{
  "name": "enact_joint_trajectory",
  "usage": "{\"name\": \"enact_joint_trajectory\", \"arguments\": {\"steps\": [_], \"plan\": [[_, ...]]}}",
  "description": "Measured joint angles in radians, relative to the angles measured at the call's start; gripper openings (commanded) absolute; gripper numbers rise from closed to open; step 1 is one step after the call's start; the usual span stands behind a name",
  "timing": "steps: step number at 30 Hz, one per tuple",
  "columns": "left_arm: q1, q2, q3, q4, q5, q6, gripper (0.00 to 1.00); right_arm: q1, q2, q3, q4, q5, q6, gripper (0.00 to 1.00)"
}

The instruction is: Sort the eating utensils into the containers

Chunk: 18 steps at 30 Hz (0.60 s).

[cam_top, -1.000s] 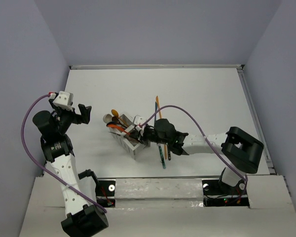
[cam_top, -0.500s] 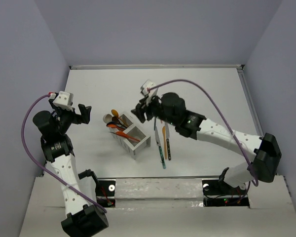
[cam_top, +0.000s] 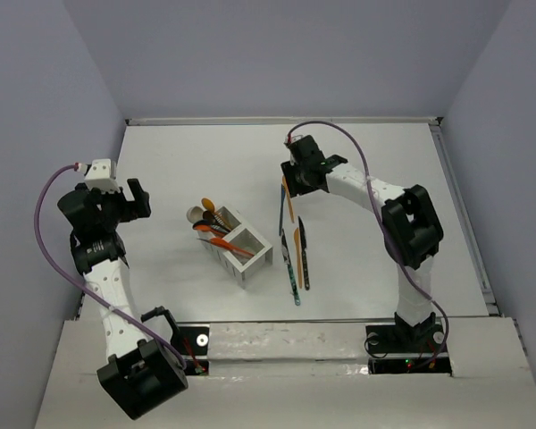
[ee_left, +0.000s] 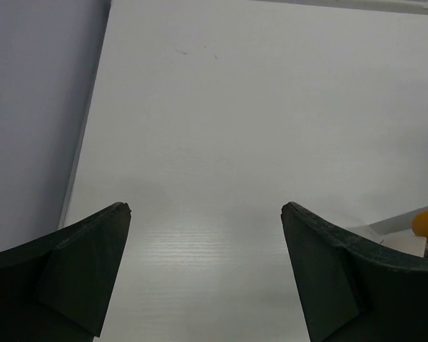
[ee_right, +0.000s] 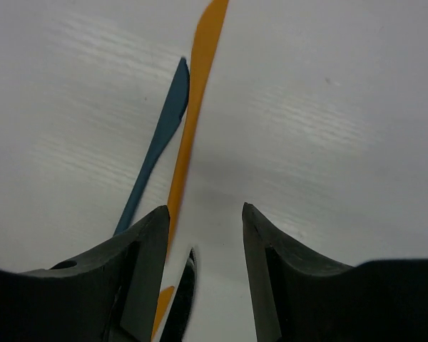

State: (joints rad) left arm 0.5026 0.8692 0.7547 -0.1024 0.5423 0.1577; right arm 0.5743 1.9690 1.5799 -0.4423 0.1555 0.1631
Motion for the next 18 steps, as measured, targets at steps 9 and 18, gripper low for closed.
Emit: {"name": "enact_joint_trajectory", "arguments": {"steps": [9, 18], "plan": [[0.003, -0.074, -0.024, 0.062, -0.145, -0.034, 0.99, 0.005, 0.158, 0.127, -0.116, -0.074, 0.018, 0.41], [0.003, -0.119, -0.043, 0.119, -0.151, -0.038, 0.99, 0.005, 0.244, 0.203, -0.118, -0.062, 0.024, 0.34]]}}
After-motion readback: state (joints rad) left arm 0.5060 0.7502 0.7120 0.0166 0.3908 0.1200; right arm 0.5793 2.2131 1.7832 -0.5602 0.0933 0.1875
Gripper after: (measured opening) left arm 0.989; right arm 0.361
